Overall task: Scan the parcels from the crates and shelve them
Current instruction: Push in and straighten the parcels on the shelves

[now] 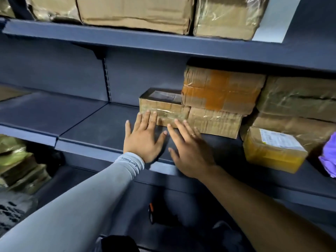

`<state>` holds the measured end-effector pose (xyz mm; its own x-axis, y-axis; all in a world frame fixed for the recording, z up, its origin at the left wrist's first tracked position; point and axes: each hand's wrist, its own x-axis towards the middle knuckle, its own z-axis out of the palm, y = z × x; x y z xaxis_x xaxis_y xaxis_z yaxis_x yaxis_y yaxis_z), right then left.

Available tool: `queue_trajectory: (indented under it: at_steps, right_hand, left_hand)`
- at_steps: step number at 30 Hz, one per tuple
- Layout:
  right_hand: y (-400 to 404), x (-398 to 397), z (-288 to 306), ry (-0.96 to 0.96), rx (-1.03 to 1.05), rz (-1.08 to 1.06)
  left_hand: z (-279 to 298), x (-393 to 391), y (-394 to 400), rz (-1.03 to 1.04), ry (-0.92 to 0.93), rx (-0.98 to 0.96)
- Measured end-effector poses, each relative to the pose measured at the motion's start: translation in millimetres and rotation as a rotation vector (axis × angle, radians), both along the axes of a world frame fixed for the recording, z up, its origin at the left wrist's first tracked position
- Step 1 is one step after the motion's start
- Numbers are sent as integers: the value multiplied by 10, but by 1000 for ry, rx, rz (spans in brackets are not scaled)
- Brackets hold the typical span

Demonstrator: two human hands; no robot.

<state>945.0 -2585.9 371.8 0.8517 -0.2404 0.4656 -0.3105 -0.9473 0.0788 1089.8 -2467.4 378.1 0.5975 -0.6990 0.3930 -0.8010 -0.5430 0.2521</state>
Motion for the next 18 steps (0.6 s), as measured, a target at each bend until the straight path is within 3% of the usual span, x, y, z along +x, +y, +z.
queue_trajectory:
  at_steps: [7,14,18]
  right_hand:
    - [-201,501,19,-100,115,-84]
    - [-252,560,-49,-145,163,-147]
    - [-238,571,-48,-139,160,-146]
  left_hand:
    - [-50,448,-300,42,27,-86]
    - [-56,640,-503,36,-124,-168]
    - [-66,687,-581,41,-41,-170]
